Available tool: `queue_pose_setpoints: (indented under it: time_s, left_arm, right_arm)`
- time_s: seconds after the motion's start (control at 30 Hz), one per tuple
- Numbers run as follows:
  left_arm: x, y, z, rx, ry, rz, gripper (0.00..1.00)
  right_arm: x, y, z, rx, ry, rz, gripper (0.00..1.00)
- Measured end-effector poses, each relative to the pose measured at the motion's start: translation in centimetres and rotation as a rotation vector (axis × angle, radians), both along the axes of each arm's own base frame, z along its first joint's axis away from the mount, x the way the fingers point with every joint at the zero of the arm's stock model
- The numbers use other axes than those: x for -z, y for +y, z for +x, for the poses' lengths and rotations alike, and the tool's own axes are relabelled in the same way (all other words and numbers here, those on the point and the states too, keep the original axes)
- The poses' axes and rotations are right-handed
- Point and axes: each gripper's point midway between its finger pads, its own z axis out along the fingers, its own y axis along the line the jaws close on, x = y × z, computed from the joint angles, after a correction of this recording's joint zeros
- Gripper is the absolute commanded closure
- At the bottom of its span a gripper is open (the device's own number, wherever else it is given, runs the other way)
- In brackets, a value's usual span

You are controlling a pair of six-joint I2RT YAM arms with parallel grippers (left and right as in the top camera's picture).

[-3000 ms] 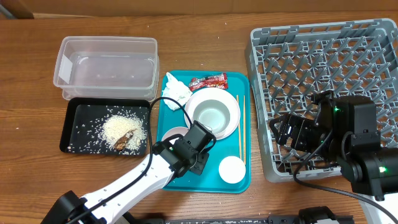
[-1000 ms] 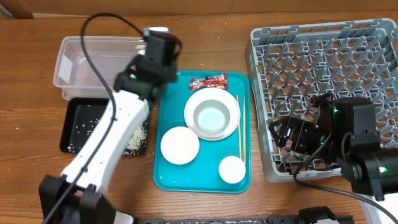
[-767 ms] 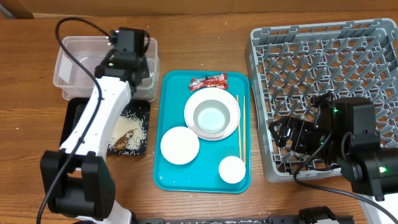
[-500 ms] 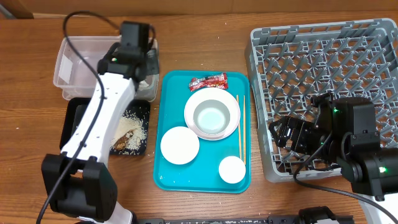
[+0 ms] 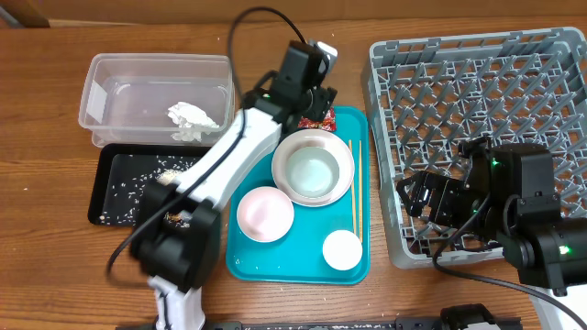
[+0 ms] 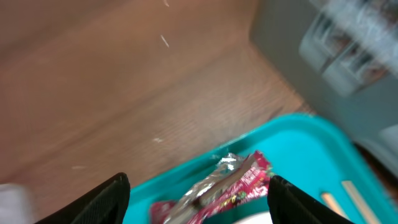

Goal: Sort waste into correct bins and load items into the dishwasher
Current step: 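Grasp the red wrapper with the left gripper and drop it in the clear bin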

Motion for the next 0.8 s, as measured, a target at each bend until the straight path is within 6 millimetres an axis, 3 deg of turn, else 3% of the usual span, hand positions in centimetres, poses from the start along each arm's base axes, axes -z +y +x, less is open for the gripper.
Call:
queue_pose_setpoints:
  time_s: [0.03, 0.13, 0.2, 0.3, 0.43, 0.8]
  left_arm:
    - [2.3, -0.3, 0.2, 0.013, 0.03, 0.011, 0.28]
    - [6.6, -1.0, 0.0, 0.055, 0.091, 0.026, 0.29]
    - [7.9, -1.3, -0.2, 0.084, 0.113, 0.026, 0.36]
    - [8.4, -1.7, -0.5, 0.114, 0.127, 0.024, 0.56]
    - [8.6, -1.8, -0.9, 0.137, 0.138, 0.026, 0.96]
    - [8.7, -1.2, -0.8, 0.09, 0.151, 0.031, 0.96]
  right_arm:
    - [0.0, 0.0, 0.0, 0.001, 0.001, 0.0, 0.0]
    - [0.0, 0.0, 0.0, 0.001, 0.001, 0.0, 0.0]
    - [0.1, 0.0, 0.0, 0.001, 0.005, 0.0, 0.0]
    - [0.4, 0.0, 0.1, 0.0, 0.022, -0.002, 0.0]
    - [1.2, 0.1, 0.5, 0.0, 0.059, -0.007, 0.01]
    - [1.7, 0.1, 0.7, 0.002, 0.082, -0.009, 0.04]
